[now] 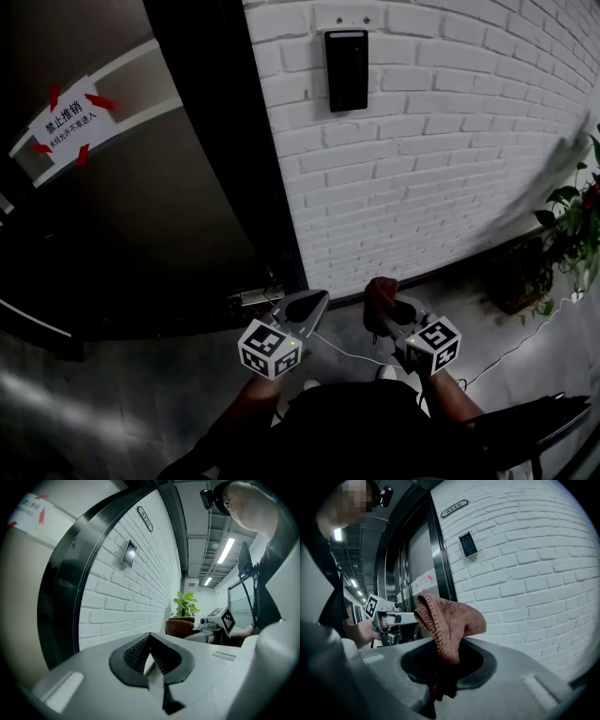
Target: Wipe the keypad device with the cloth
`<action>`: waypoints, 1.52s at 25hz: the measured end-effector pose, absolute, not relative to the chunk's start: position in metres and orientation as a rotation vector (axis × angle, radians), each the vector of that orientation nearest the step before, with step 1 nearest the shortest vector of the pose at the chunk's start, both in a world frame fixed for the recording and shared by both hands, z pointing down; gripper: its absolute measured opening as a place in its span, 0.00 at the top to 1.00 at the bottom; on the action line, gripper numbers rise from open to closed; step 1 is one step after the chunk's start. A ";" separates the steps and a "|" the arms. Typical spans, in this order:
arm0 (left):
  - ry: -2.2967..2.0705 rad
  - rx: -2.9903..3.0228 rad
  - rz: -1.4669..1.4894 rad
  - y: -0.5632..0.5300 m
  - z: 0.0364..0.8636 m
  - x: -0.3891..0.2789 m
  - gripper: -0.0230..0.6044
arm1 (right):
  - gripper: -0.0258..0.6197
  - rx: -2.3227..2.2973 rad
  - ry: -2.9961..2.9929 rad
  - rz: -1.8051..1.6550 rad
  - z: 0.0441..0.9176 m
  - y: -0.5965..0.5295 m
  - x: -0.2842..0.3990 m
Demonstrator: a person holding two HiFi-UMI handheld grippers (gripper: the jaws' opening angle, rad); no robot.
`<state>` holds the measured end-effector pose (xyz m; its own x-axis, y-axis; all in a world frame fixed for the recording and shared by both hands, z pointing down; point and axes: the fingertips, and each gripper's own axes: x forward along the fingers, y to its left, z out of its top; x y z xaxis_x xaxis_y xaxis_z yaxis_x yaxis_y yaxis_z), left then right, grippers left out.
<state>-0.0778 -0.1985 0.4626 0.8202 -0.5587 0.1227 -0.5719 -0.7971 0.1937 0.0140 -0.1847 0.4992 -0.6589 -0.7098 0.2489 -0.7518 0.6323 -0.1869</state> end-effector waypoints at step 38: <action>-1.136 2.713 0.080 -0.195 0.459 -0.080 0.94 | 0.87 1.429 -2.796 -0.650 0.059 -0.435 -0.019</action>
<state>-0.0795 -0.1948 0.4594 0.7036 -0.6994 0.1260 -0.7101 -0.6852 0.1620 -0.0192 -0.4348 0.0586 -0.6014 -0.7630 -0.2372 -0.7893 0.5213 0.3244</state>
